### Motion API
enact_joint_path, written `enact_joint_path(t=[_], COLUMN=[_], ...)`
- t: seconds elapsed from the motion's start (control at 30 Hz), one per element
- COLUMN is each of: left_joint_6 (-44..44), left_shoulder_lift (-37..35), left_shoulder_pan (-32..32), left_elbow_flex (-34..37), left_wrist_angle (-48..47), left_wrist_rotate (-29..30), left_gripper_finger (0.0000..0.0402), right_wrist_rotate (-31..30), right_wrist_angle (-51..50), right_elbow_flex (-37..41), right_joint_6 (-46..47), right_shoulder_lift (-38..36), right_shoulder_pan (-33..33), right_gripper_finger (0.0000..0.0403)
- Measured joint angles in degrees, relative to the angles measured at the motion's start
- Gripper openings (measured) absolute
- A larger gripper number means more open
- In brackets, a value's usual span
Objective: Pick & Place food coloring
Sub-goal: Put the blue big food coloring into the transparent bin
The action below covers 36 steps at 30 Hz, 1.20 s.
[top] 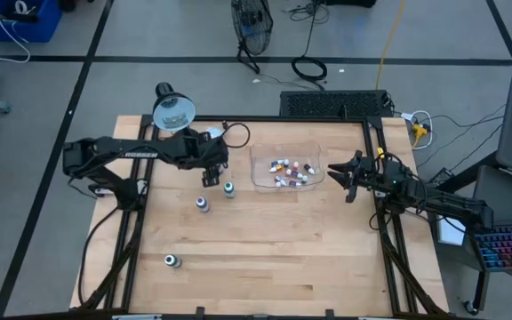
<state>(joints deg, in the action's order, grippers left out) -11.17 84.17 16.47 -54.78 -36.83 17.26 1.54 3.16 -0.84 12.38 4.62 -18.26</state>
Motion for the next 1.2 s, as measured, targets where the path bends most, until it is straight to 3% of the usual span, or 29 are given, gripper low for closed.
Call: enact_joint_path(t=[0.43,0.83,1.2], left_joint_6=[-5.8,-6.7,-6.7], left_shoulder_lift=[6.3,6.0,6.0], left_shoulder_pan=[4.2,2.8,2.5], left_elbow_flex=[0.0,0.0,0.0], left_wrist_angle=[1.0,0.9,0.9], left_wrist_rotate=[-13.1,-13.1,-8.6], left_gripper_finger=[0.0296,0.0296,0.0293], right_wrist_rotate=[0.0,0.0,0.0], right_wrist_angle=[0.0,0.0,0.0], right_elbow_flex=[0.0,0.0,0.0], right_joint_6=[0.0,0.0,0.0], right_shoulder_lift=[0.0,0.0,0.0], right_shoulder_pan=[0.0,0.0,0.0], right_gripper_finger=[0.0105,0.0105,0.0105])
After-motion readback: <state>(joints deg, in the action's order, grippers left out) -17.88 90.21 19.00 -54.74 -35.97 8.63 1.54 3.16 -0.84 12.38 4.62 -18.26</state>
